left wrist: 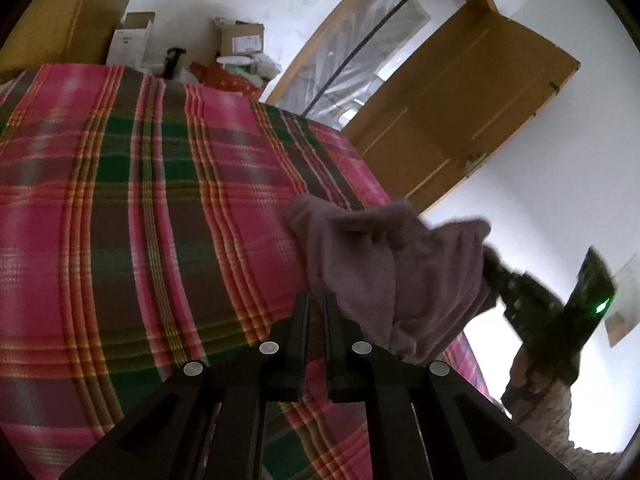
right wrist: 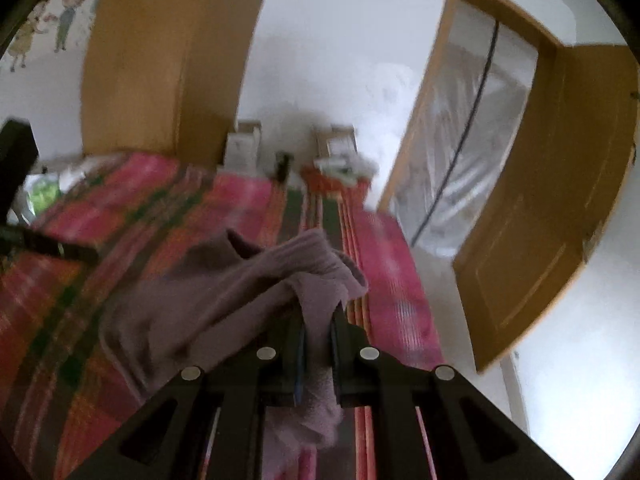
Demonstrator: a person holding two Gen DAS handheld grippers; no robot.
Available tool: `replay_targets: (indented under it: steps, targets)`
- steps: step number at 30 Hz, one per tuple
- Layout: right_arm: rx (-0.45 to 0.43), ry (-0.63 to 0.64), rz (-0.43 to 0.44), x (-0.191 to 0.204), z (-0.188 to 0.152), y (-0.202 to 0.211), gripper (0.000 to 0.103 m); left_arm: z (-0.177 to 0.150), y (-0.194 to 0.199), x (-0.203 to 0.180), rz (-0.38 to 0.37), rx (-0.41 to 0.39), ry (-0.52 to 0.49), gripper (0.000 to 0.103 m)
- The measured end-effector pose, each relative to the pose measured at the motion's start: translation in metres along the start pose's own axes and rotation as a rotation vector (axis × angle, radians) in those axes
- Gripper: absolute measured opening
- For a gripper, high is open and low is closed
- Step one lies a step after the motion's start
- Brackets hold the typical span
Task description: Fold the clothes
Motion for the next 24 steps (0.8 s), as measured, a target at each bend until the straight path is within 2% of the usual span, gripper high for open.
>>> replay_targets:
  steps: [4, 6, 8, 11, 12, 13, 16, 17, 18, 21, 22, 24]
  targets:
    - [0.056, -0.086, 0.034, -0.013, -0.031, -0.002, 0.011, 0.0, -0.009, -0.002, 0.002, 0.013, -0.003, 0.006]
    - [0.086, -0.105, 0.038, -0.017, -0.044, -0.003, 0.012, 0.002, -0.012, -0.005, -0.007, 0.017, -0.002, 0.013]
    - [0.111, -0.12, 0.046, -0.02, -0.05, -0.004, 0.012, 0.004, -0.016, -0.008, -0.016, 0.02, -0.001, 0.014]
    - [0.149, -0.146, 0.069, -0.024, -0.056, -0.002, 0.013, 0.008, -0.021, -0.012, -0.03, 0.025, 0.0, 0.024]
    - [0.16, -0.158, 0.075, -0.026, -0.058, 0.001, 0.013, 0.009, -0.023, -0.013, -0.035, 0.026, 0.001, 0.024]
    - [0.163, -0.175, 0.085, -0.029, -0.059, 0.004, 0.013, 0.01, -0.025, -0.015, -0.039, 0.028, 0.001, 0.024]
    - [0.129, -0.277, 0.139, -0.042, -0.058, 0.02, 0.015, 0.014, -0.031, -0.019, -0.053, 0.033, 0.002, 0.034]
    - [0.106, -0.322, 0.167, -0.048, -0.057, 0.027, 0.015, 0.015, -0.033, -0.02, -0.058, 0.035, 0.003, 0.041]
    - [0.085, -0.356, 0.194, -0.053, -0.054, 0.031, 0.019, 0.016, -0.036, -0.021, -0.057, 0.042, 0.005, 0.043]
    - [0.012, -0.473, 0.288, -0.067, -0.038, 0.035, 0.045, 0.018, -0.049, -0.021, -0.043, 0.079, 0.018, 0.043]
    - [-0.001, -0.499, 0.314, -0.068, -0.032, 0.032, 0.049, 0.019, -0.054, -0.021, -0.038, 0.092, 0.022, 0.043]
    - [-0.005, -0.52, 0.356, -0.065, -0.018, 0.02, 0.049, 0.021, -0.063, -0.021, -0.028, 0.117, 0.03, 0.043]
Point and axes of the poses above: each gripper's, at about its wrist camera, not at the fingertips, and y roughly against the way its jaws point, x to its left, z to its top, the point moved 1 cm from there along -y, roughly the way its jaws point, and after that the axes turned 4 degrees about z, right-handed, at the moved point
